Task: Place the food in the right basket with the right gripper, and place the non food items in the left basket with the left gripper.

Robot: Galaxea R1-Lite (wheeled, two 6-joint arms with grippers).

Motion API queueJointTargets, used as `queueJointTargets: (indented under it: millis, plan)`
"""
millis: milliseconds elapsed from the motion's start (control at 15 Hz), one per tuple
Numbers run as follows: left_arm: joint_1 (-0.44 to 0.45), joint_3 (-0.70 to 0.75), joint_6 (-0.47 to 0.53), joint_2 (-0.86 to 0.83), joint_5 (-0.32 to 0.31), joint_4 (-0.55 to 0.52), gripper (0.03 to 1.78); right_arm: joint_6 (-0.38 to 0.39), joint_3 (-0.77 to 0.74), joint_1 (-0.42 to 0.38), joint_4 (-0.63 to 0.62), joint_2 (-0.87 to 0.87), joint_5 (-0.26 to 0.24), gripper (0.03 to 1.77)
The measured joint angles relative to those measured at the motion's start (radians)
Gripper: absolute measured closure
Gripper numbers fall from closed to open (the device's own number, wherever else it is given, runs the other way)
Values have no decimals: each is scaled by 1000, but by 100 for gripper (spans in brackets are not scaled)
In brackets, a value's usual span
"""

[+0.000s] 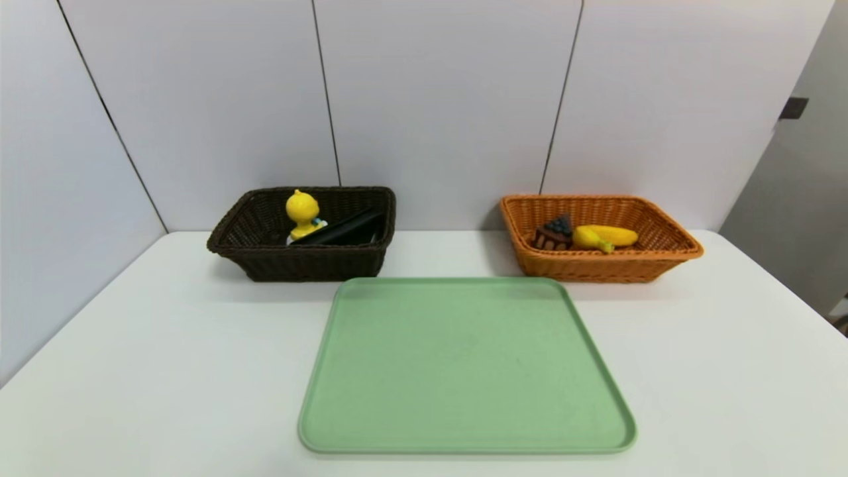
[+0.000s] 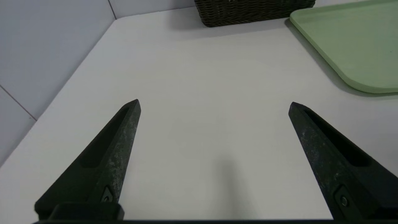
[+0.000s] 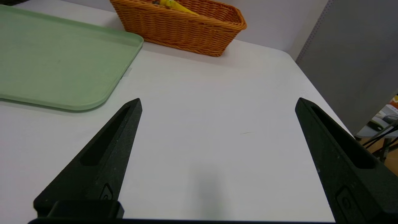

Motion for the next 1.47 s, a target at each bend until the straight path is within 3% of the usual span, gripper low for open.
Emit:
queueJointTargets:
  millis: [267,467,733,1467]
  plan:
    - [0,7,-70,0,5,0,12,8,3,0,2,0,6,10]
    - [0,7,-98,0,13,-1,12,38,4,0,40,0,59,10]
    - [0,7,-98,0,13,-1,12,180,4,0,62,0,10,10]
    - [0,7,-98,0,13,-1,12,205,4,0,59,0,-2,10]
